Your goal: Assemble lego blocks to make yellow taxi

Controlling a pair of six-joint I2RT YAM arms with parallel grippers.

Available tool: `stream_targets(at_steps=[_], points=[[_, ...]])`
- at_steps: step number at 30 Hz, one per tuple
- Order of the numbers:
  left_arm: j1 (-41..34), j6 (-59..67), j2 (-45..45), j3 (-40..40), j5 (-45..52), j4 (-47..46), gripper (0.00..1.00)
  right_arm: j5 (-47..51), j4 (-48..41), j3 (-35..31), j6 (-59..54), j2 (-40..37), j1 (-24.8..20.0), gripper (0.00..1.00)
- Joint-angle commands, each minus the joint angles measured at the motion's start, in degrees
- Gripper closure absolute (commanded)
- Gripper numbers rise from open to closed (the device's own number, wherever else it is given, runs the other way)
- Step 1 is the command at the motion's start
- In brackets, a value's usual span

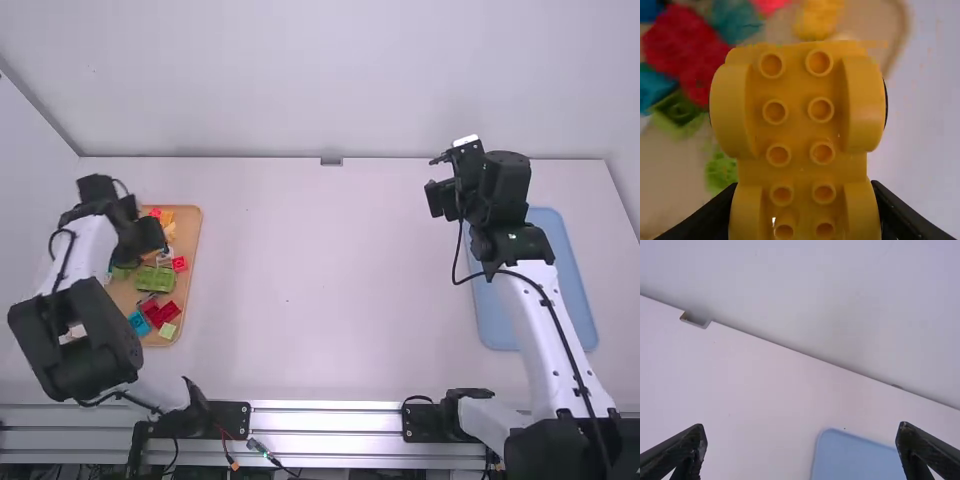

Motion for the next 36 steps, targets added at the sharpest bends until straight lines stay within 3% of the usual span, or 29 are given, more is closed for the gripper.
stream_targets(at_steps=[1,7,12,13,16,18,22,31,36], points=[[-7.78,5.79,-2.64,-0.55,-2.19,-1.33,0.89,0.20,-0.04,2.38,0.17,0.35,0.37,0.01],[-26.25,27.52,-2.69,-0.68,7.85,-5.29,0.81,0.20,-0.09,2.38,0.20,0.35,0.37,0.01],[-40.63,37.92,-1.66,-1.86,6.84,-5.29,0.71,0.20,-0.46,2.38,0.20,0.35,0.35,0.01],[-43.47,38.53,-1.36,-2.21,5.95,-4.57,0.63,0.24,-0.76,2.38,0.17,0.35,0.37,0.01],[-48.81,38.53,-0.26,-2.93,2.71,-2.36,0.57,0.22,-1.38,2.38,0.17,0.35,0.35,0.01],[-52.46,38.80,1.22,-3.96,-0.09,0.52,0.41,0.22,-1.81,2.38,0.15,0.35,0.35,0.01],[-55.98,45.31,4.22,-6.38,-0.61,4.55,0.30,0.26,-2.25,2.38,0.15,0.35,0.37,0.01],[-57.33,48.48,10.88,-8.04,0.15,7.56,0.29,0.22,-2.45,2.38,0.15,0.35,0.37,0.01],[-56.96,48.46,10.91,-7.82,-2.80,7.58,0.22,0.20,-2.38,2.38,0.13,0.35,0.37,0.01]])
